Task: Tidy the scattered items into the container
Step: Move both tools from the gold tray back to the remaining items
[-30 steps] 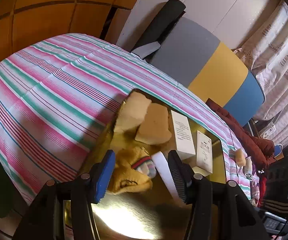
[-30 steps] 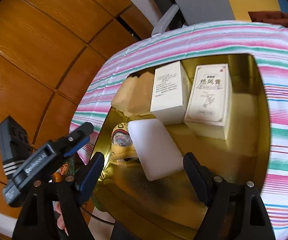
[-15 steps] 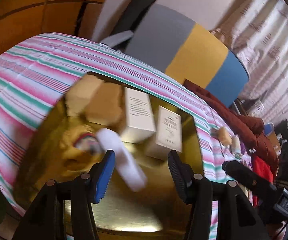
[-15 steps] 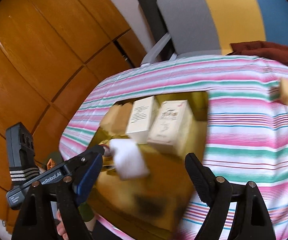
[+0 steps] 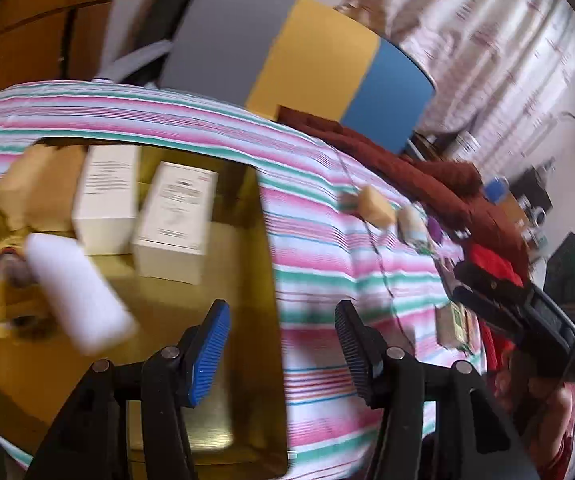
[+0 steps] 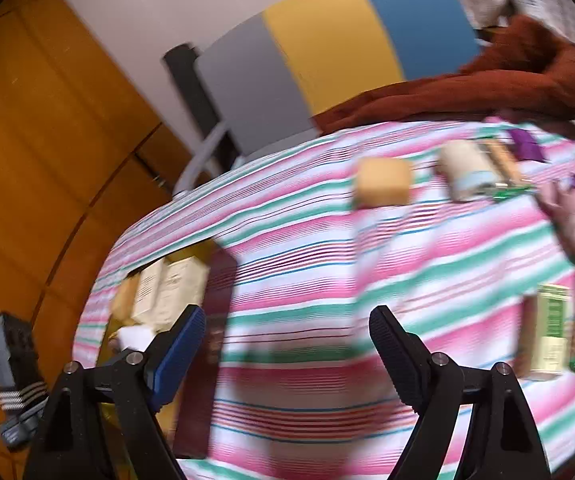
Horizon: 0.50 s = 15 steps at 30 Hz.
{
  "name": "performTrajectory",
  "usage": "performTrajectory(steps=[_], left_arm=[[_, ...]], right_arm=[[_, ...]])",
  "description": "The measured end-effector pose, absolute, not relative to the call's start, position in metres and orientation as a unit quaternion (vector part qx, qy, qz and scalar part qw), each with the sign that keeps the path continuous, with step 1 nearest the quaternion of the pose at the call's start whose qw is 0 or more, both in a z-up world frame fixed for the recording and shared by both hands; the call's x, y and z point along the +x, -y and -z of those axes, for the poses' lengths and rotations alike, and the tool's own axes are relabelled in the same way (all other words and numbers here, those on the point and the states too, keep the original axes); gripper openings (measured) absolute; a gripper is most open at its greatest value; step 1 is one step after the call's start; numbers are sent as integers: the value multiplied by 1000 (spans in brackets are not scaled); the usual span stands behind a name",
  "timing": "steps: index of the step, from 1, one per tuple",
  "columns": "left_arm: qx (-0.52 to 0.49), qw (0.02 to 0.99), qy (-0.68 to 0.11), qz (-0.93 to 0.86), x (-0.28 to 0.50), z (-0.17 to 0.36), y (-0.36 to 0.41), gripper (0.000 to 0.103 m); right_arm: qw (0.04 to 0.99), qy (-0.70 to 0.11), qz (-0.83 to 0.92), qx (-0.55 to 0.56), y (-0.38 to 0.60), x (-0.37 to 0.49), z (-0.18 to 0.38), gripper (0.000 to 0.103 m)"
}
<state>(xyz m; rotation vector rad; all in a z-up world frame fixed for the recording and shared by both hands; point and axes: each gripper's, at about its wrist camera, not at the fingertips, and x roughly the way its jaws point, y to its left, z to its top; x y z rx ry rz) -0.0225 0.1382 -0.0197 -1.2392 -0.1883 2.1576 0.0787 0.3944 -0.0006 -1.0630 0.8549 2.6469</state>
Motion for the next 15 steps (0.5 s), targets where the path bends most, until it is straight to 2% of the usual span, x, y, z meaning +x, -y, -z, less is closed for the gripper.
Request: performTrajectory(steps=[4,12,15], left_arm=[[-480,339,50,-808,-9,24,-164,55],[-494,369,19,-787,11,32,-196,55],[-498,380,10,-780,16,33,-208,55]], right_arm=[[133,-295,-878,-352,-434,102,3,91],[261,-336,-817,-389,-525,141,23,93],[279,-349,-788,-425,-547,145,36,99]])
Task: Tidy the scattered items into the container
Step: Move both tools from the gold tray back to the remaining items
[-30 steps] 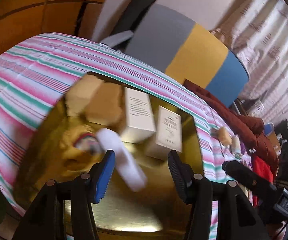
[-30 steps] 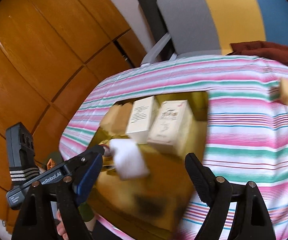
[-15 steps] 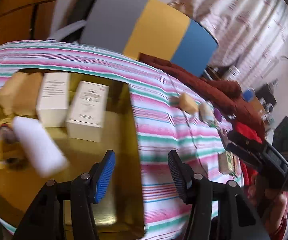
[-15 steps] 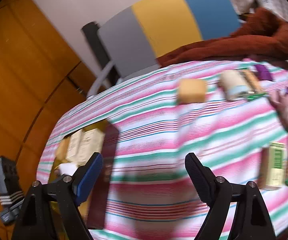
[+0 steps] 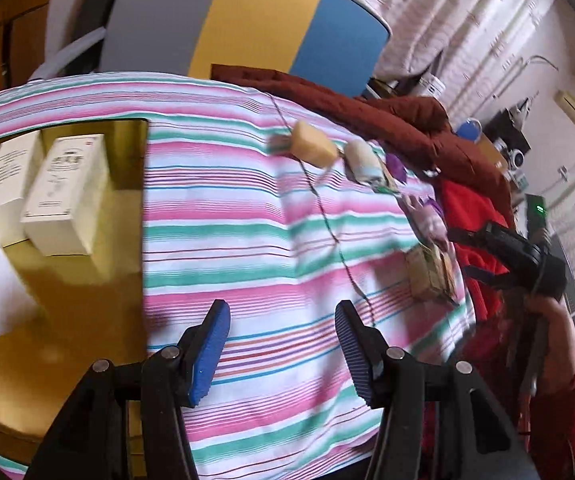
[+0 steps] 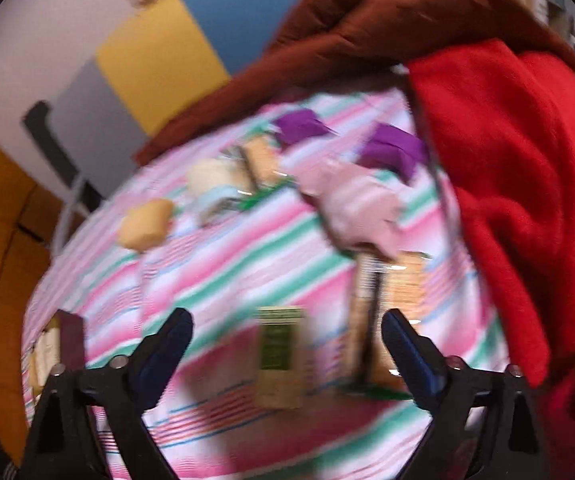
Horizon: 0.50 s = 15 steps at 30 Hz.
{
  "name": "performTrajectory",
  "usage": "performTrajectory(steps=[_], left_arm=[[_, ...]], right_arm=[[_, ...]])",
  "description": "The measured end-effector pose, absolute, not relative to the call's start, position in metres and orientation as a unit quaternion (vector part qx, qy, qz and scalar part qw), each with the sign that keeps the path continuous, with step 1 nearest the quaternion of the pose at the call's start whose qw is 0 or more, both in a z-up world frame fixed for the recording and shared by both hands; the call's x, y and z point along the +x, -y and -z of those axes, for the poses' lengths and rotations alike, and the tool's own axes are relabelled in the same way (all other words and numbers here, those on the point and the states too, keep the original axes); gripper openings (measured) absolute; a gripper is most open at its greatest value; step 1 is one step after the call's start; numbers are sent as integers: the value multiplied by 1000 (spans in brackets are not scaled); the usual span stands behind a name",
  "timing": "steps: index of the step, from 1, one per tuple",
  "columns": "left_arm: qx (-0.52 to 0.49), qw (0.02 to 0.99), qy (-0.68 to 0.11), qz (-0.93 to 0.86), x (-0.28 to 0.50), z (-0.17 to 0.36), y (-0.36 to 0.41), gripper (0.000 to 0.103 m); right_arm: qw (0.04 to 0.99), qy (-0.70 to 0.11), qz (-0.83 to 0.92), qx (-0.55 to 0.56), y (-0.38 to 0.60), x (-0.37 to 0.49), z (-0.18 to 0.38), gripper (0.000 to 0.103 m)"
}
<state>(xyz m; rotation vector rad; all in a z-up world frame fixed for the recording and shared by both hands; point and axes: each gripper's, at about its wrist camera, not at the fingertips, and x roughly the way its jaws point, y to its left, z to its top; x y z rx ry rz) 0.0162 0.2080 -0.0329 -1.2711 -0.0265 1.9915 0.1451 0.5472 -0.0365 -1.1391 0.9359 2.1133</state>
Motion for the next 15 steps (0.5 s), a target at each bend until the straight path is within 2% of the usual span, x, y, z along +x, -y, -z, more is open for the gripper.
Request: performTrajectory(steps=[8,11,15], left_arm=[[-500,400,-20,-768,29,35,-235,55],[-505,404,-23,-762,31,37,-242,55],[-508,408,-31,-758,34,40,-253,55]], right_arm=[[269,-359,-743,-497,-577,140,73,99],[253,-370,-748,-489,-580,138,77,94],[231,-386,-765,-461,-586,139,77,73]])
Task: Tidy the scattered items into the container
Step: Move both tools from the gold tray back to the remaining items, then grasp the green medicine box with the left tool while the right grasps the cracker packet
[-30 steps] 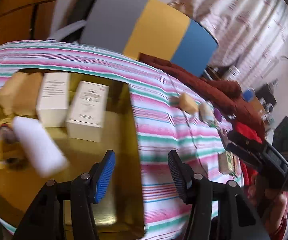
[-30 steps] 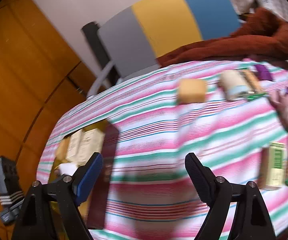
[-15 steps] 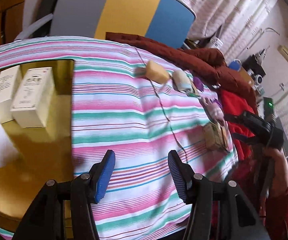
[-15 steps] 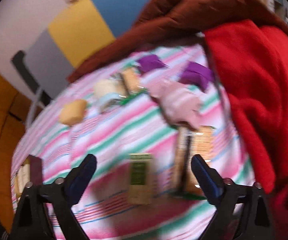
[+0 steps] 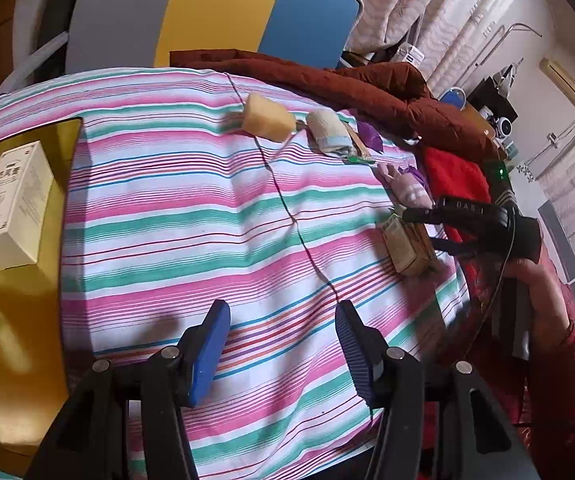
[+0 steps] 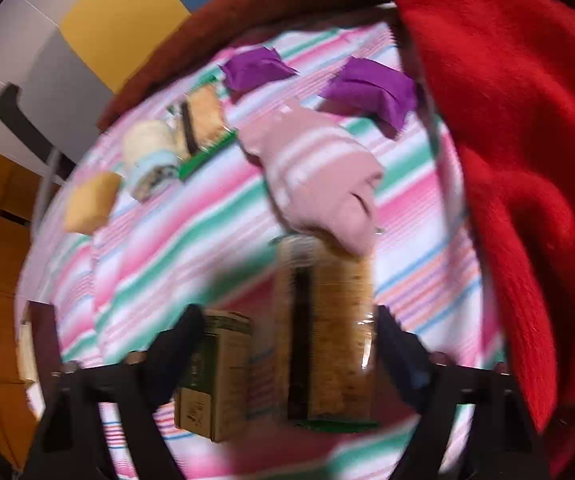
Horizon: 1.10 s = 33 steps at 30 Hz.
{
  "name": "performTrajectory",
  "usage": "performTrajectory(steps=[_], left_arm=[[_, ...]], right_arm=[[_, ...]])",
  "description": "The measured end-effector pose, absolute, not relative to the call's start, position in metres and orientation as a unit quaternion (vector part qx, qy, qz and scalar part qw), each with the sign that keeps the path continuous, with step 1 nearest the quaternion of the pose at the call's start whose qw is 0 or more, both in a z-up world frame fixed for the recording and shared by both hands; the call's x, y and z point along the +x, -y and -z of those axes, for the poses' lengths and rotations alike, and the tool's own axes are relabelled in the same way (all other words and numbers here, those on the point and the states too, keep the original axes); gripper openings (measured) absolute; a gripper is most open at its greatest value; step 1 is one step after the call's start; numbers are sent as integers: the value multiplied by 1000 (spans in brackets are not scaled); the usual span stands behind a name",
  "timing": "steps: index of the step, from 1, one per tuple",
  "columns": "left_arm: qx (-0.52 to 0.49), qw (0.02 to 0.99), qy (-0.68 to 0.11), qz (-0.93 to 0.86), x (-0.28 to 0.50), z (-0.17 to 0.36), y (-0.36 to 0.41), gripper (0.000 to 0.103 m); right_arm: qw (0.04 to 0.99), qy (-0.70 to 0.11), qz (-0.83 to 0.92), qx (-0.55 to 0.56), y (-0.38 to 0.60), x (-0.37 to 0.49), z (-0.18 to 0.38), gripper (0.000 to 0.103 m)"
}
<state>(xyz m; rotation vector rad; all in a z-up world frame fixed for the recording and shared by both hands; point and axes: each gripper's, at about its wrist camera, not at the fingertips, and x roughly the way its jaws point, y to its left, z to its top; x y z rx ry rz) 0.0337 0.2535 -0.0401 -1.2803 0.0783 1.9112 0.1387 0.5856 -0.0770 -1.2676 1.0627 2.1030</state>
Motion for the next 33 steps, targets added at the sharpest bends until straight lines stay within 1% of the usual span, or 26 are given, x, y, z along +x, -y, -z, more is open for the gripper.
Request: performTrajectory(steps=[1,2,5,6,11,15,20,24,28,29,30,32,33], left_arm=[[-510,408,-34,-757,34,41,-257,55],[-511,409,-35,-755,35,42,-260,55],[-514,414,-36,-750,36,43,-272,55],[-514,416,-39,-749,36,44,-278,55],[-510,449,-58,-732,44,41,-324,55],[-509,472,-72,-716,49,43,-364,55],[-538,495,-73,-678,50,55,-409,55],[-565,506,-83,-646,53,70,-436,55],[-560,505,-101,-649,55,81,-448,55],[-553,504,-107,-655,56,82,-449,53],[-545,499,-117,-663,57,84,-448,47],[-527,497,-129,-677,60,84,-444,37],[-521,497,-132,-681,60,84,-440,37]], right_arm=[[231,-390,-766,-456,-586,139,76,70],[230,-396,-767,-449,-587,141,77,69],[229,-420,-768,-426,-591,149,75,71],[236,-416,-768,-425,-592,150,74,72],[267,-385,-780,-415,-590,147,65,71],[271,-399,-791,-377,-595,153,58,71],[291,-426,-785,-343,-607,170,54,72],[291,-433,-785,-335,-612,167,56,72],[293,-444,-782,-326,-616,169,59,74],[293,-444,-781,-326,-617,169,59,74],[292,-443,-782,-327,-616,168,59,74],[285,-437,-784,-336,-615,163,61,74],[281,-434,-784,-344,-613,161,62,74]])
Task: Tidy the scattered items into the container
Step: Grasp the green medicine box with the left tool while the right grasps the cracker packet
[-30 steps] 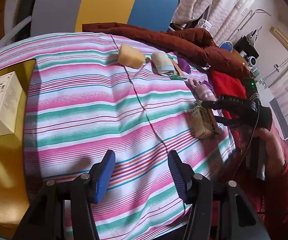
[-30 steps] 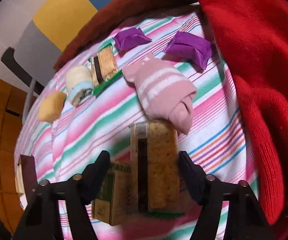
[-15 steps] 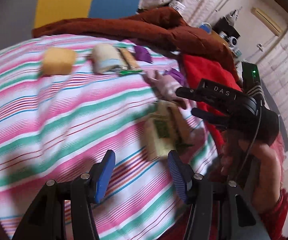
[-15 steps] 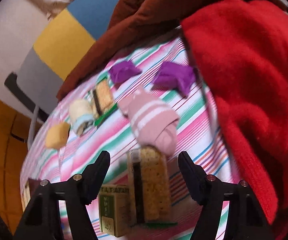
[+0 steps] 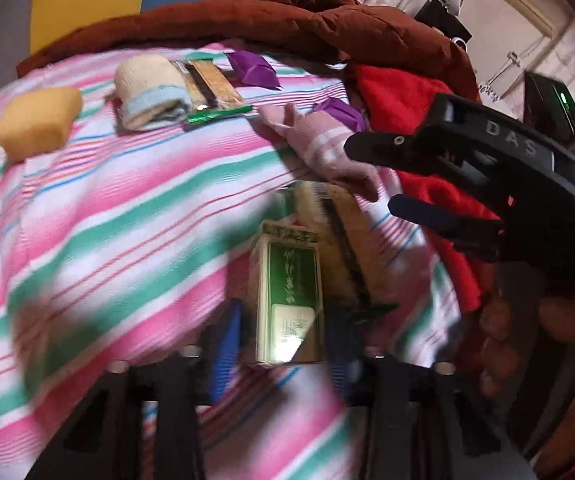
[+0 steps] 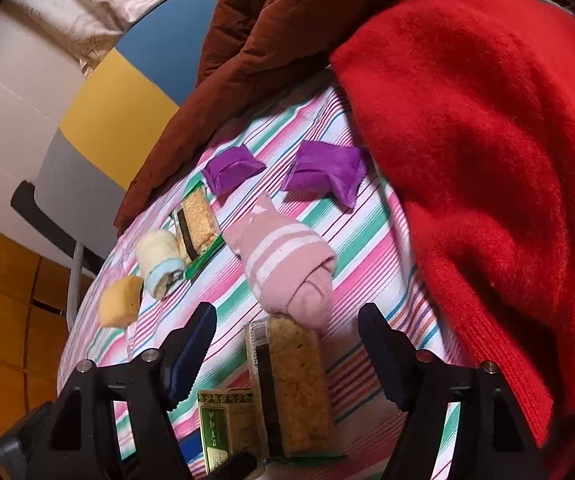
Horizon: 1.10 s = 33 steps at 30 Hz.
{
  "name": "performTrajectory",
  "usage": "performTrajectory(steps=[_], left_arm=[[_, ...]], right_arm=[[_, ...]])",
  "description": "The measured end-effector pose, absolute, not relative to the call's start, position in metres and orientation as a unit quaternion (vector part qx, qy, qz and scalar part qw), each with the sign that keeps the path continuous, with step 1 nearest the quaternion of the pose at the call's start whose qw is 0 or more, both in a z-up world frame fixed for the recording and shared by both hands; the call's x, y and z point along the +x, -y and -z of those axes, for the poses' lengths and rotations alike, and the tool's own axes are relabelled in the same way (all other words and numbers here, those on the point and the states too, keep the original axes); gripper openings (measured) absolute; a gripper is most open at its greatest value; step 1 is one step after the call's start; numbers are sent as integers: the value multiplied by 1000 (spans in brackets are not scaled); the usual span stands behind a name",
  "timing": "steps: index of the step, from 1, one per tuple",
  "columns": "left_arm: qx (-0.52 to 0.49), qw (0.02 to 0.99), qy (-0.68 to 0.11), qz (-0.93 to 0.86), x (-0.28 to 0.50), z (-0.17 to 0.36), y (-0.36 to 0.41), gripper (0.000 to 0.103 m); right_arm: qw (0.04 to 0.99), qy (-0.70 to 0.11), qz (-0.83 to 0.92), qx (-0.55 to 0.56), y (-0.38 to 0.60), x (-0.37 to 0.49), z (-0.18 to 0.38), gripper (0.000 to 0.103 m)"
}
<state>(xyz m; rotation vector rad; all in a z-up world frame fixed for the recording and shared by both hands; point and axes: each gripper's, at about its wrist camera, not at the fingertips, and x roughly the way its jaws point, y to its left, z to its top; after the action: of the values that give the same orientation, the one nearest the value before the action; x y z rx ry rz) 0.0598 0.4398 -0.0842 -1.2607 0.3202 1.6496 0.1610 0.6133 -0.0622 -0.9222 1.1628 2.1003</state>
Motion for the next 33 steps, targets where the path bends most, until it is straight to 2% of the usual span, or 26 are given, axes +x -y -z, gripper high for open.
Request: performTrajectory(steps=[7,15,18,20,22,27,33], left_arm=[[-511,466,-109,-714,41,81,-402,37],[-503,447,-93,-734,32,81,-374,37],[-503,447,-88,-735,31,82,-371,37],[-503,443,-82,-737,30,82,-367,37],[-505,441,-75,-739,28,81,-361,37],[-507,433,-57,-743,25,80,-349,31],[-506,427,-45,-748,23,82,-330,30]], right_arm=[[256,-389,-777,-424,-597,136,77,74],[272,-298,-777,-483,-577,118,82,73],[274,-276,-778,-494,-572,115,83,68],[269,-270,-782,-494,-569,114,82,61],[261,-265,-786,-494,-568,112,81,50],[220,-261,-803,-488,-559,107,79,49],[187,-258,-818,-479,-552,99,76,49]])
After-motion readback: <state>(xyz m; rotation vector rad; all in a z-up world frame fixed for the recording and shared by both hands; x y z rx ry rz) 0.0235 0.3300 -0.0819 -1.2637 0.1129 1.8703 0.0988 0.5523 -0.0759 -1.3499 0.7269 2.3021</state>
